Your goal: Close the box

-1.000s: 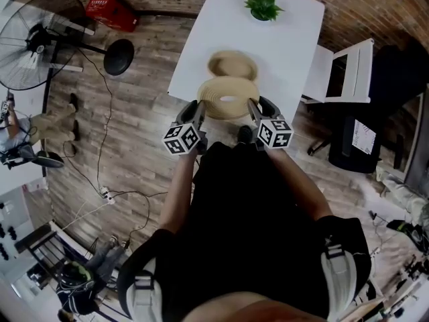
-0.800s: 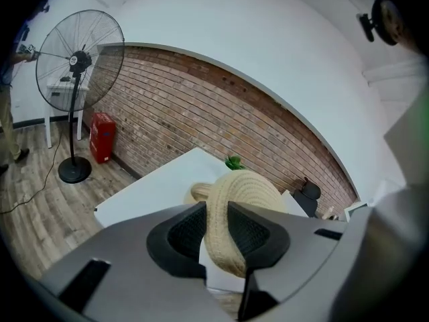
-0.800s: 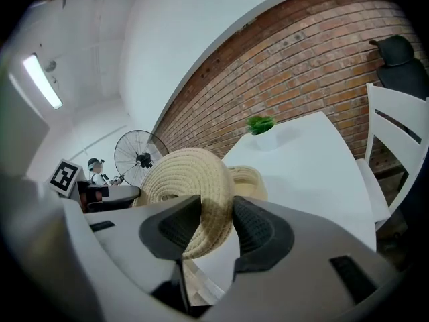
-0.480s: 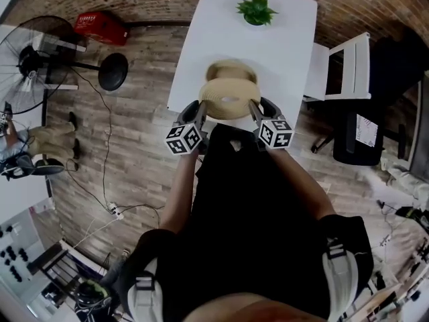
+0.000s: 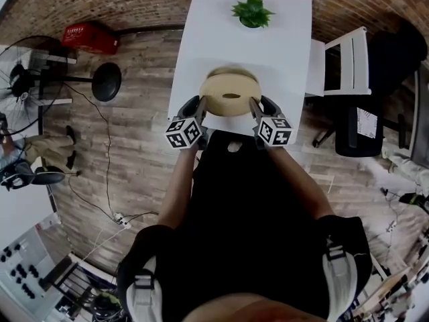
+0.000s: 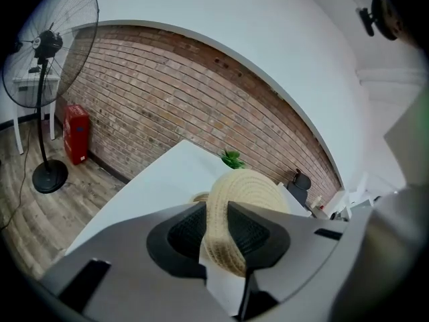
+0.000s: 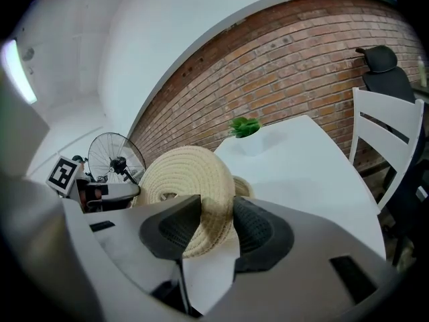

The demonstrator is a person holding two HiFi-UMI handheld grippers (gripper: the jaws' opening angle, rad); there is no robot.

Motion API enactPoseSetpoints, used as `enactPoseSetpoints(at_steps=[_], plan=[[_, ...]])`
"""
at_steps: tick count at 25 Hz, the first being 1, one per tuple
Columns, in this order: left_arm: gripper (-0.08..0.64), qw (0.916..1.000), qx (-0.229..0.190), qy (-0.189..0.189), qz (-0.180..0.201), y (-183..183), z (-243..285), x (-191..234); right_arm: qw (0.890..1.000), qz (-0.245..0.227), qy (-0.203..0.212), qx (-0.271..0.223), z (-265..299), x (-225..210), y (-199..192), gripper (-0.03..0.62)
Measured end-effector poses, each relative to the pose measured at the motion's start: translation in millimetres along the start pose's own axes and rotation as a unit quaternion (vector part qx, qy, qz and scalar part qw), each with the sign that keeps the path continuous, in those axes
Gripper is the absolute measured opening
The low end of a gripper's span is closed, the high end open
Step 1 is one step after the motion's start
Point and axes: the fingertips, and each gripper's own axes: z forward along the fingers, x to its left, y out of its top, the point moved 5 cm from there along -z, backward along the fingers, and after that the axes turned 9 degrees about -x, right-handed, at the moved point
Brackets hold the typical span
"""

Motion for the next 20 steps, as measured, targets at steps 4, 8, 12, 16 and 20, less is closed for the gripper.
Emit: enactPoseSetpoints(at_steps=[4, 8, 12, 16, 20], plan=[[0.109, 0.9998, 0.019, -0.007, -0.001, -1, 16, 12, 1.000, -0.003, -0.019, 0.007, 8, -1, -1, 0.138], [0.109, 0.9993, 0.033, -0.018, 0.001, 1, 29, 14, 0.999, 0.004, -0.034, 0.009, 14, -5, -1, 0.138], [0.109, 0.9983, 0.049, -0.032, 0.007, 3, 43, 14, 0.999, 0.011, -0.051, 0.015, 19, -13, -1, 0.138], [0.109, 0.9974, 0.059, -0.039, 0.014, 6, 53, 19, 0.998, 0.015, -0.060, 0.021, 26, -14, -3, 0.140], [0.109, 0.9966, 0.070, -0.039, 0.019, 6, 62, 29, 0.997, 0.010, -0.068, 0.023, 36, -11, -3, 0.140]])
